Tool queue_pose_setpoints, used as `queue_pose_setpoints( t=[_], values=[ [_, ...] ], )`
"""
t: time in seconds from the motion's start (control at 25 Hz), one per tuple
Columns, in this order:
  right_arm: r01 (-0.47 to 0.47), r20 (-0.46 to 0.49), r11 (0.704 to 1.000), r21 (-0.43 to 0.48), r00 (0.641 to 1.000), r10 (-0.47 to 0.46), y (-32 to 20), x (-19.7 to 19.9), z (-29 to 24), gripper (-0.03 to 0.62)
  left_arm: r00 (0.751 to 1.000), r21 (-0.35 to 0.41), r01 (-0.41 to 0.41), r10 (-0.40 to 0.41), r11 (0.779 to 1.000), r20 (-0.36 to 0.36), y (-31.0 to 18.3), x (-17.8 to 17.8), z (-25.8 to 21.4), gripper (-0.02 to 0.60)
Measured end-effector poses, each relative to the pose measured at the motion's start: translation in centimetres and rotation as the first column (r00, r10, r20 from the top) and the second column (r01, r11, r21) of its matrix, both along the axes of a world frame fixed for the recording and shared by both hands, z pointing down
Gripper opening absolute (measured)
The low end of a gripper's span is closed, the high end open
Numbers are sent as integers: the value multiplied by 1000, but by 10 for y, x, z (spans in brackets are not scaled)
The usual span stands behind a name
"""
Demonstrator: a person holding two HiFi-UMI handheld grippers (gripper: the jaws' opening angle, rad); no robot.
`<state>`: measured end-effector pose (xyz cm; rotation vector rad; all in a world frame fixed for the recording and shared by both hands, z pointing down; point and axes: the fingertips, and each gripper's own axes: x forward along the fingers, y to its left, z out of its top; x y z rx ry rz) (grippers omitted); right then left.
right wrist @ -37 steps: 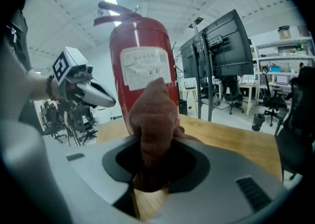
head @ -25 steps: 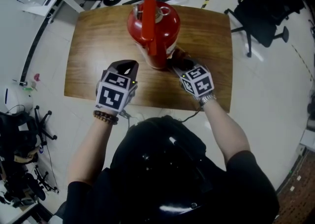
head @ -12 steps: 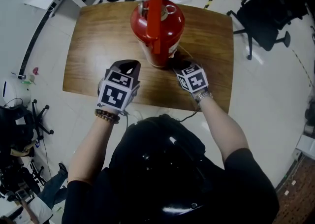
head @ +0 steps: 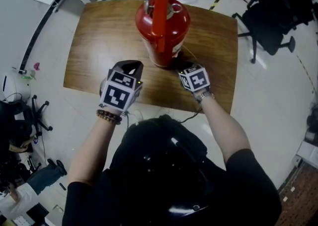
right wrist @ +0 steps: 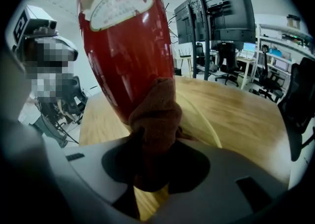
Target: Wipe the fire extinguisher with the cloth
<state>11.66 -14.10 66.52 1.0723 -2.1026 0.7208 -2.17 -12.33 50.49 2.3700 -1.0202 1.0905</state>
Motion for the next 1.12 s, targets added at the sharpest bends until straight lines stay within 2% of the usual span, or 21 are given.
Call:
queue_pose_setpoints(
  t=[0.4,0.72,0.84,1.12],
  values=[
    [-10,-29,1000,-23,1000,10,9,5,2,137,1000,2,9,-9,1000,-11,5,-1,-2,0],
    [-105,-43,994,-3,994,105,24,29,-25,135,999,19,-25,26,1000,-36,5,-8,-10,0],
    [-157,-54,987,24,986,158,28,43,-44,135,997,30,-55,57,998,-51,6,-10,-17,0],
    [-271,-9,947,173,961,277,18,53,-132,135,988,58,-134,138,989,-75,8,-24,-30,0]
  ],
)
